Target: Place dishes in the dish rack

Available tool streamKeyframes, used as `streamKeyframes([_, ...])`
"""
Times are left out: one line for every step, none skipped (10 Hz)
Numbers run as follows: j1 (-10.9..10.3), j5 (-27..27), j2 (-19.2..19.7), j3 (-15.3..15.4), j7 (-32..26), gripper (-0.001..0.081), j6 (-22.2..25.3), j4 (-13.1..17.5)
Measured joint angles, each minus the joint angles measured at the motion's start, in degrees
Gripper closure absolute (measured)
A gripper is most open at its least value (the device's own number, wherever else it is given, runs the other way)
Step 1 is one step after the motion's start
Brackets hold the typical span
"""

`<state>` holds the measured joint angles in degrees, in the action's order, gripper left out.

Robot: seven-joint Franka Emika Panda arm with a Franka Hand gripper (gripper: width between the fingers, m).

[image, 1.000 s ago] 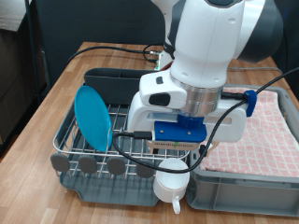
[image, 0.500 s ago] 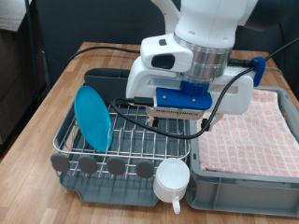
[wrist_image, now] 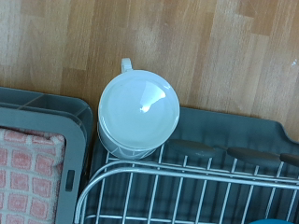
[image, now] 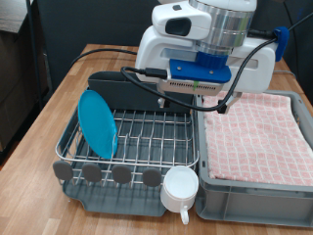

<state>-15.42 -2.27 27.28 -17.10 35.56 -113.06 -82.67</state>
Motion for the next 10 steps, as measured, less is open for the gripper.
streamKeyframes([-0.2, -0.4, -0.3, 0.0, 0.0, 0.0003, 0.0, 0.0])
streamKeyframes([-0.4, -0.8, -0.4, 0.0, 0.0, 0.0003, 0.0, 0.1])
streamKeyframes([-0.3, -0.7, -0.4, 0.0, 0.0, 0.0003, 0.0, 0.0])
streamKeyframes([-0.3, -0.7, -0.4, 0.0, 0.0, 0.0003, 0.0, 0.0])
streamKeyframes([-0.3, -0.7, -0.4, 0.0, 0.0, 0.0003, 0.3, 0.0])
streamKeyframes([-0.3, -0.6, -0.4, 0.0, 0.0, 0.0003, 0.9, 0.0])
streamKeyframes([-0.4, -0.6, -0.4, 0.1, 0.0, 0.0003, 1.9, 0.0])
streamKeyframes([-0.4, -0.6, -0.5, 0.2, 0.0, 0.0003, 3.0, 0.0])
streamKeyframes([-0.5, -0.6, -0.9, 0.3, 0.0, 0.0003, 3.8, -0.3])
streamKeyframes([-0.7, -0.7, -1.6, 0.4, 0.0, 0.0003, 4.3, -0.8])
